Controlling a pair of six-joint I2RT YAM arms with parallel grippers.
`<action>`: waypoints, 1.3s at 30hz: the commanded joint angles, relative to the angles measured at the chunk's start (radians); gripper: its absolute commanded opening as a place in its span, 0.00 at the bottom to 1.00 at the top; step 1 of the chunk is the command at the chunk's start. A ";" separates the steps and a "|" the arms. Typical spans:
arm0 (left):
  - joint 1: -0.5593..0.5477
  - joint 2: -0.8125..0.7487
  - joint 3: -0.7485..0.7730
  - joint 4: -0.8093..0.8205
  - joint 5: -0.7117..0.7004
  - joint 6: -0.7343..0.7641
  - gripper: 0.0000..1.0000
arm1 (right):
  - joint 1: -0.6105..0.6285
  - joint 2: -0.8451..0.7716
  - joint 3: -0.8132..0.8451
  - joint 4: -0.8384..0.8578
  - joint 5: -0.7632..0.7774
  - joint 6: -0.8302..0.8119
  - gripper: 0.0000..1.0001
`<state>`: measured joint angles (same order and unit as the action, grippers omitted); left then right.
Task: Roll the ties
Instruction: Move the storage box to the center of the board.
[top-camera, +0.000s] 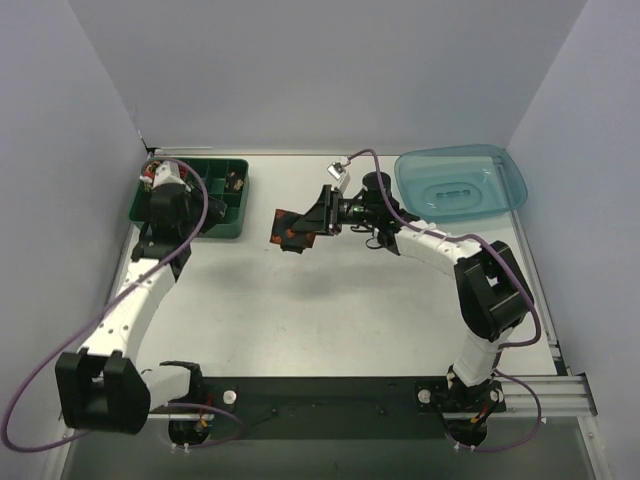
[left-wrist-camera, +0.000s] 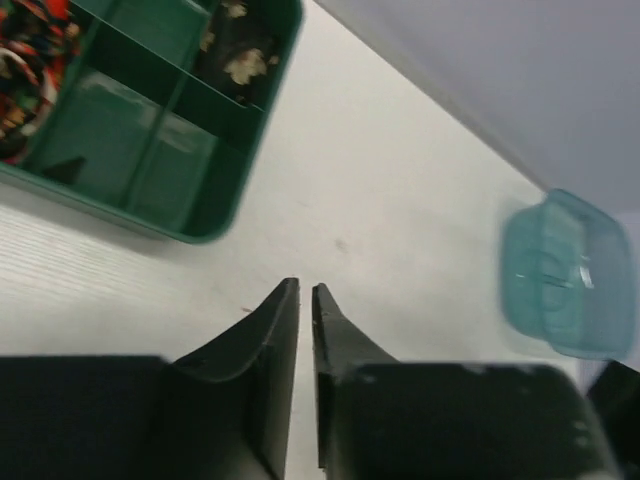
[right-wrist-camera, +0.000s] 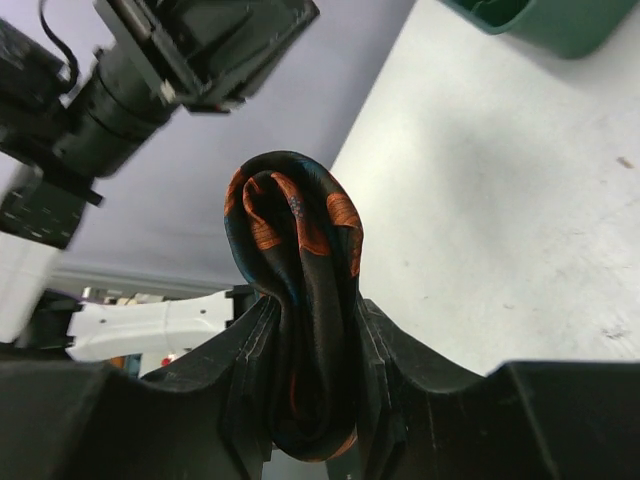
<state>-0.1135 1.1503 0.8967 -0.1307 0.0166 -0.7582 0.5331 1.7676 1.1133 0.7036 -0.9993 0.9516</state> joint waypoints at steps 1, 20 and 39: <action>0.049 0.219 0.207 -0.230 -0.128 0.169 0.15 | -0.010 0.004 0.100 -0.261 0.088 -0.203 0.07; 0.061 0.930 0.766 -0.541 -0.333 0.301 0.00 | -0.013 -0.071 0.181 -0.659 0.284 -0.438 0.07; -0.310 0.743 0.415 -0.021 0.062 -0.128 0.00 | -0.013 -0.126 0.177 -0.751 0.413 -0.522 0.06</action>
<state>-0.3202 1.9018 1.2907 -0.3061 -0.0391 -0.7536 0.5240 1.7138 1.2621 -0.0147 -0.6434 0.4686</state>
